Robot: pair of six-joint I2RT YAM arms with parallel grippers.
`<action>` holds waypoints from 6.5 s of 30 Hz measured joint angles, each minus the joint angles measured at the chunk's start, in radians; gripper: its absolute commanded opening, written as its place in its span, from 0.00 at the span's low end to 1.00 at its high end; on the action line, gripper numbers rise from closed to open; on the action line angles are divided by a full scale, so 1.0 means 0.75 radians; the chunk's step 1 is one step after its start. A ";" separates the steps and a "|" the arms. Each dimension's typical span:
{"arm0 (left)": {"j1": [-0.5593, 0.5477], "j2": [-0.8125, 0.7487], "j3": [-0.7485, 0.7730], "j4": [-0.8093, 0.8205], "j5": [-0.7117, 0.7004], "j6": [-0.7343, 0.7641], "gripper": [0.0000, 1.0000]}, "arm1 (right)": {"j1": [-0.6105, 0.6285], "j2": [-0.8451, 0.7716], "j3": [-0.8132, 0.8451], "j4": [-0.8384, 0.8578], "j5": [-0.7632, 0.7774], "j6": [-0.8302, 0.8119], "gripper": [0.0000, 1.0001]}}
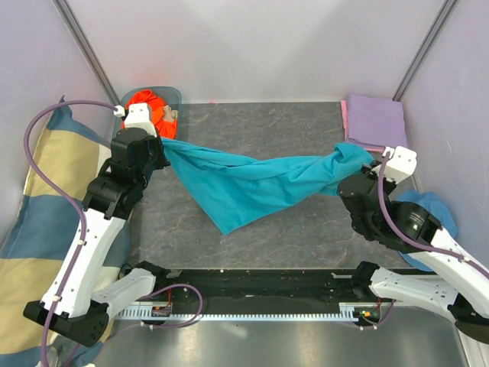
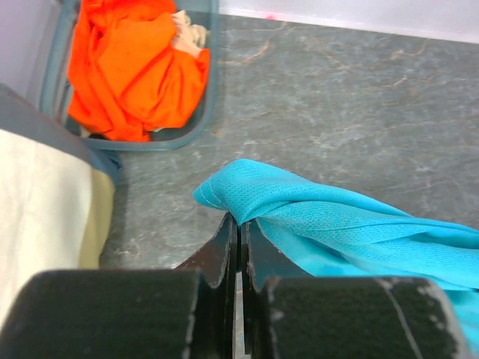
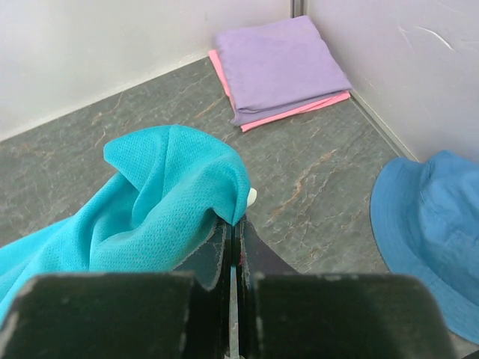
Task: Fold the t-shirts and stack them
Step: Flatten out the tshirt
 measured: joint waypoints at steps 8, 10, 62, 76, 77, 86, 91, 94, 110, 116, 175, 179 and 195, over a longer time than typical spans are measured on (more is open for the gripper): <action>0.068 0.000 0.002 -0.027 -0.001 0.046 0.02 | 0.000 -0.083 0.001 -0.084 0.033 0.056 0.00; 0.077 0.000 0.002 -0.027 -0.001 0.054 0.02 | 0.000 -0.097 0.002 -0.096 0.035 0.063 0.00; -0.392 0.261 -0.686 0.489 0.115 -0.478 1.00 | -0.018 0.427 -0.194 0.187 -0.180 0.168 0.00; -0.583 0.188 -1.048 0.502 0.006 -0.790 0.92 | -0.019 0.401 -0.234 0.209 -0.254 0.174 0.00; -0.591 0.211 -1.048 0.517 0.004 -0.799 0.91 | -0.019 0.400 -0.234 0.210 -0.256 0.174 0.00; -0.725 0.363 -1.020 0.591 -0.090 -0.849 0.82 | -0.019 0.391 -0.240 0.209 -0.260 0.174 0.00; -0.755 0.422 -0.996 0.614 -0.136 -0.875 0.73 | -0.019 0.391 -0.240 0.210 -0.260 0.174 0.00; -0.764 0.437 -0.989 0.621 -0.144 -0.881 0.70 | -0.019 0.391 -0.240 0.209 -0.260 0.174 0.00; -0.784 0.497 -0.988 0.719 -0.092 -0.960 0.02 | -0.019 0.388 -0.240 0.210 -0.260 0.173 0.00; -0.787 0.450 -0.987 0.642 -0.068 -0.962 0.02 | -0.019 0.385 -0.240 0.210 -0.260 0.173 0.00; -0.183 -0.073 -0.551 0.072 -0.136 -0.397 0.02 | -0.006 -0.302 -0.874 0.250 -1.030 0.282 0.61; -0.183 -0.065 -0.561 0.079 -0.131 -0.397 0.02 | -0.005 -0.298 -0.927 0.275 -1.054 0.280 0.60; -0.183 -0.055 -0.581 0.096 -0.127 -0.397 0.02 | 0.001 -0.245 -0.990 0.392 -1.022 0.263 0.49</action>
